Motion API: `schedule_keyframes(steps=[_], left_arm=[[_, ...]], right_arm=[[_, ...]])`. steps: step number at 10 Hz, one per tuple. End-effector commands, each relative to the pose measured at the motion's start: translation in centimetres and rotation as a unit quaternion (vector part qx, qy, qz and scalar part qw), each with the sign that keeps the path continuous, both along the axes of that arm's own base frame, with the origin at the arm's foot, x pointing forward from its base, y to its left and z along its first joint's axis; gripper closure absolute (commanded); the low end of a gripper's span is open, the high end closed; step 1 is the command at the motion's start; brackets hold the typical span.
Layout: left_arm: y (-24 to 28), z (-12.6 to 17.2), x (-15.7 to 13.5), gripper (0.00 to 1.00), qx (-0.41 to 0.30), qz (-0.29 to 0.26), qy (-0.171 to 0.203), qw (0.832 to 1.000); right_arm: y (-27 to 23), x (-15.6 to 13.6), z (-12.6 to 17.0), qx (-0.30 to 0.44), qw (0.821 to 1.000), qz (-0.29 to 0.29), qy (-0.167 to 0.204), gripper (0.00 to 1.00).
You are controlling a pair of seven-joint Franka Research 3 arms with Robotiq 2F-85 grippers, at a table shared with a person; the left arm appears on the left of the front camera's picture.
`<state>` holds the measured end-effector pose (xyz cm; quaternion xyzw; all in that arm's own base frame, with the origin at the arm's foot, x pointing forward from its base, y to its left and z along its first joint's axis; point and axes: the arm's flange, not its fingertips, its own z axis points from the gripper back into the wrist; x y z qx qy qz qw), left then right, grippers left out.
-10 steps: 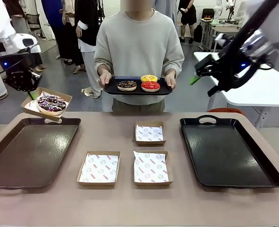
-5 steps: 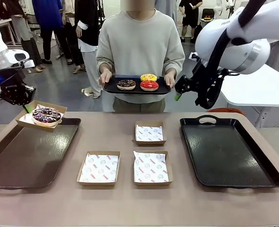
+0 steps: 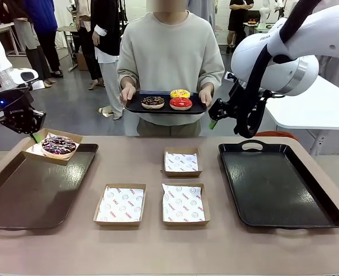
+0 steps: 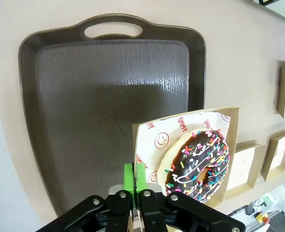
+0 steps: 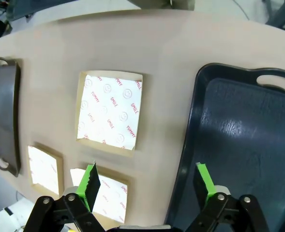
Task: Individually package the donuts and arrange them on the tray.
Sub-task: Place the picked Paper togo box on the Handle tray while simultaneously picking up another Paper togo box from the table with the other hand.
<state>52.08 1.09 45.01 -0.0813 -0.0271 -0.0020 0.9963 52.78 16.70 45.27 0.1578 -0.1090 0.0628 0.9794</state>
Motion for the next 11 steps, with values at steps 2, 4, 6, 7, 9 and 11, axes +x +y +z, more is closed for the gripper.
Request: schedule_keyframes(steps=[2,4,6,7,9,11], left_arm=[[0.0,0.5,-0.2,0.99,0.003,0.001,-0.004,1.000],[0.0,0.5,-0.2,0.99,0.003,0.001,-0.004,1.000],[0.0,0.5,-0.2,0.99,0.003,0.001,-0.004,1.000],[0.0,0.5,-0.2,0.99,0.003,0.001,-0.004,1.000],[0.0,-0.4,0.1,0.99,-0.004,-0.003,0.021,1.000],[0.4,-1.9,-0.5,0.99,0.005,-0.001,0.035,0.999]], right_arm=[[0.3,0.0,0.2,0.000,1.000,0.002,-0.006,0.00],[0.3,0.0,0.2,0.000,1.000,0.002,-0.006,0.00],[0.3,0.0,0.2,0.000,1.000,0.002,-0.006,0.00],[0.3,0.0,0.2,0.000,1.000,0.002,-0.006,0.00],[1.7,0.6,-0.8,-0.013,0.999,-0.023,0.038,0.00],[4.7,0.9,-1.4,-0.054,0.997,0.006,0.055,0.00]])
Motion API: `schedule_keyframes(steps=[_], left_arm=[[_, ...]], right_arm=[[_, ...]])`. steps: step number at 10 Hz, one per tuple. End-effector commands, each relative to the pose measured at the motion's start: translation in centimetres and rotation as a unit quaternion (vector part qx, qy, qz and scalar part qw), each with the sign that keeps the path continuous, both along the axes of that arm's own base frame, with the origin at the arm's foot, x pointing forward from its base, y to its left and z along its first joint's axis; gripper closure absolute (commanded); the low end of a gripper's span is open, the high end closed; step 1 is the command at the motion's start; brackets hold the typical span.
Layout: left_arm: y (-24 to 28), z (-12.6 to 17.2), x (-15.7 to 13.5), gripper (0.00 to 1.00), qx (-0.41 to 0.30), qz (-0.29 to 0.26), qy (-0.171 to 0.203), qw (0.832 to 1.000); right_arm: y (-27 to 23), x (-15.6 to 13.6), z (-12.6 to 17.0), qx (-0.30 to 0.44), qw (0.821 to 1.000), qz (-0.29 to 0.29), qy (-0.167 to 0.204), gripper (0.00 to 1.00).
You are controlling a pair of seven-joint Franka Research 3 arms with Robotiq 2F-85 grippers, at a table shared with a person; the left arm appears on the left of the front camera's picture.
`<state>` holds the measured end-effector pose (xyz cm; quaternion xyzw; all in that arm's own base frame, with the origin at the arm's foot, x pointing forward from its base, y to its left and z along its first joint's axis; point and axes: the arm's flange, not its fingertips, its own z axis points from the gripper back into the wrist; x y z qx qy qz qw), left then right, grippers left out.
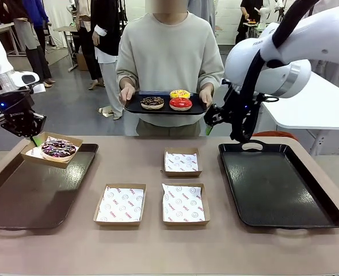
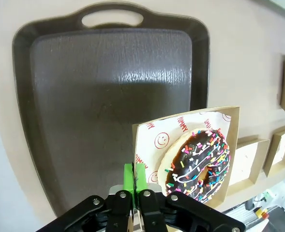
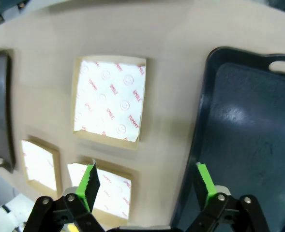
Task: Individually package the donuts and arrange them on the tray.
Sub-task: Place the picked Paper togo box on the Handle tray while simultaneously picking up another Paper togo box from the table with the other hand.
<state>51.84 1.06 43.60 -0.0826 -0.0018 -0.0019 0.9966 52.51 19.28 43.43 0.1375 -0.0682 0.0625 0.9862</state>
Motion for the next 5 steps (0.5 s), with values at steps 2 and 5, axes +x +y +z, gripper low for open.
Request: schedule_keyframes(steps=[2,5], left_arm=[[1.3,-2.3,-0.9,0.99,-0.002,-0.007,0.011,1.000],[2.4,-4.2,-1.2,0.99,-0.015,-0.030,-0.015,0.999]], right_arm=[[5.4,1.4,-0.6,-0.046,0.997,0.055,0.037,0.00],[7.9,3.1,-4.1,-0.075,0.994,0.049,0.066,0.00]])
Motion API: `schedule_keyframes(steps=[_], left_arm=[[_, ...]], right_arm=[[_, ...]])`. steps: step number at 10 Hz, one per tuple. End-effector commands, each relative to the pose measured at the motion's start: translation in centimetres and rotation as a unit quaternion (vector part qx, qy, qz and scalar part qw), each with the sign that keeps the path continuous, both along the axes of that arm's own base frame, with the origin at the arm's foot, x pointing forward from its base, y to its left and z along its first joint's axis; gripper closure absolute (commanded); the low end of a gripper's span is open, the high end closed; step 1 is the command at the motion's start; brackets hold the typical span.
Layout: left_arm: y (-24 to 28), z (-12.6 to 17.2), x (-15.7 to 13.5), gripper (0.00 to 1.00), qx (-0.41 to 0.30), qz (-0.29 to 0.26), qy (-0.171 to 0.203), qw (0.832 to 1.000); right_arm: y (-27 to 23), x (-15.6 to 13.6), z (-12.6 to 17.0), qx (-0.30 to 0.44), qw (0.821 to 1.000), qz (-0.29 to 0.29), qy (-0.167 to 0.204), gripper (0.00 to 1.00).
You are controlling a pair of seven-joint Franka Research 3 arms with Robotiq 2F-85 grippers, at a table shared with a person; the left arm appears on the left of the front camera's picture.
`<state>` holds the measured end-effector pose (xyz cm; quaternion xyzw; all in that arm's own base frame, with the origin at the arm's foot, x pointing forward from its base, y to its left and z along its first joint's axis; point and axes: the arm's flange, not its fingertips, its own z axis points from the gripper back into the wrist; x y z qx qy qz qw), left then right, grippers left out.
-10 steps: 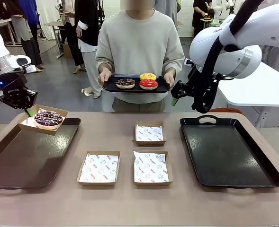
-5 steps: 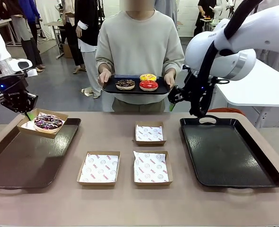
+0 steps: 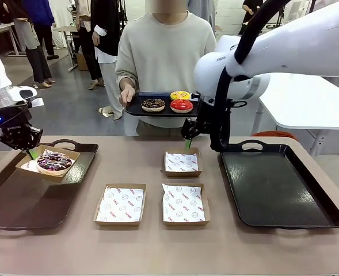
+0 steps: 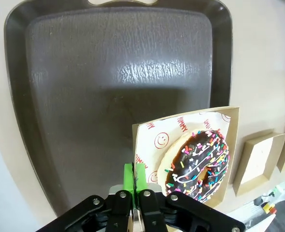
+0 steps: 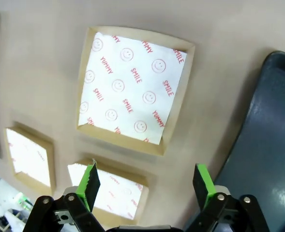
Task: Individually package the donuts and arrange them on the tray.
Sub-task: Place the picked Paper togo box on the Handle tray while simultaneously picking up another Paper togo box from the table with the other hand.
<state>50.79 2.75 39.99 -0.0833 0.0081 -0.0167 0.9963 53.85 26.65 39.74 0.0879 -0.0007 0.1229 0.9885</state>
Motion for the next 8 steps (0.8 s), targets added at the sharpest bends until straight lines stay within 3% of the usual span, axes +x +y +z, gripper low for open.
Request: schedule_keyframes(steps=[1,3,8], left_arm=[[1.0,-1.1,0.2,0.99,-0.019,-0.016,-0.026,0.999],[1.2,-2.1,1.3,0.99,-0.025,-0.003,-0.042,0.999],[0.1,-2.2,3.4,0.99,0.005,0.047,-0.026,0.999]], right_arm=[[0.8,2.2,-1.7,-0.025,0.999,-0.016,0.014,0.00],[0.8,2.8,-3.7,-0.030,0.999,-0.020,0.017,0.00],[1.3,3.2,-5.7,-0.041,0.999,0.013,0.010,0.00]])
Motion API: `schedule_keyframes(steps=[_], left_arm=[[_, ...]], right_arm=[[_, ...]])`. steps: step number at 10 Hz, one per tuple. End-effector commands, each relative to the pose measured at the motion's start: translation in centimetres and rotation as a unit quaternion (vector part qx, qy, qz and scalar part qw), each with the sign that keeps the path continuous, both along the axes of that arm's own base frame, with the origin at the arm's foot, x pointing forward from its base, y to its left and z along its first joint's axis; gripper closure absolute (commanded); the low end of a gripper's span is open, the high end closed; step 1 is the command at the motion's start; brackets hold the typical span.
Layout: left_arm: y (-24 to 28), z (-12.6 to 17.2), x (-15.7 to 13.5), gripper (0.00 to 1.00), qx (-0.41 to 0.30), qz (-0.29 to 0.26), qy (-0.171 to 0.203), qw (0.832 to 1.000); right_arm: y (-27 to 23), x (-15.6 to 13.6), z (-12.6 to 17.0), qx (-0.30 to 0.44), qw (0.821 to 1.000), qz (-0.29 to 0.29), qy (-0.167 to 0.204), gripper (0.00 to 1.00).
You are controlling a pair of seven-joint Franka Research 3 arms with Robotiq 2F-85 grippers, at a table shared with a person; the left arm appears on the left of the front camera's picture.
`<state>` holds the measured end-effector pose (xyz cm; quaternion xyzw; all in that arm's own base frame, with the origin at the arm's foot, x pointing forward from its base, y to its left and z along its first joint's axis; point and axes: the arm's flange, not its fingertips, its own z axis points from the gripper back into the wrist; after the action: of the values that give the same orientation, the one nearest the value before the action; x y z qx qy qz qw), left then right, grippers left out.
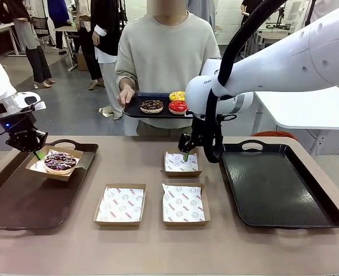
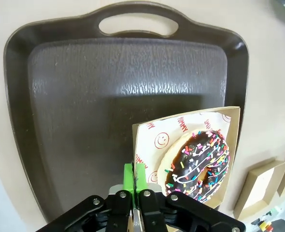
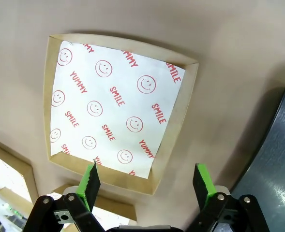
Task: Individually package the donuts and arrange them on the tray.
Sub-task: Place the picked Paper togo box on the Handle tray while simultaneously picking up another Paper togo box from the table with the other hand.
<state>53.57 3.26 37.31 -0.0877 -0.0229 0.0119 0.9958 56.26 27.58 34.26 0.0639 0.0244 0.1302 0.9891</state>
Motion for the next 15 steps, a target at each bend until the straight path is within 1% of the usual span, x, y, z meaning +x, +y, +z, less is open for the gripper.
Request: schedule_keyframes(steps=[1,5,10,13,15], left_arm=[[-0.6,0.4,0.9,0.99,0.016,0.019,0.007,1.000],[-2.0,0.7,1.5,0.99,0.037,0.044,0.019,0.998],[-2.3,0.7,1.8,0.99,0.042,0.060,0.020,0.997],[-2.4,0.3,2.2,0.99,0.050,0.072,0.022,0.996],[-2.5,0.2,2.5,0.99,0.061,0.072,0.032,0.995]], right_arm=[[0.3,0.8,-0.5,-0.018,1.000,0.007,-0.011,0.00],[-0.6,1.3,-1.2,-0.029,0.999,-0.016,-0.021,0.00],[-0.8,1.7,-1.1,-0.036,0.997,-0.053,-0.041,0.00],[-0.8,1.7,-1.2,-0.037,0.997,-0.058,-0.040,0.00],[-0.7,1.7,-1.2,-0.040,0.996,-0.060,-0.043,0.00]])
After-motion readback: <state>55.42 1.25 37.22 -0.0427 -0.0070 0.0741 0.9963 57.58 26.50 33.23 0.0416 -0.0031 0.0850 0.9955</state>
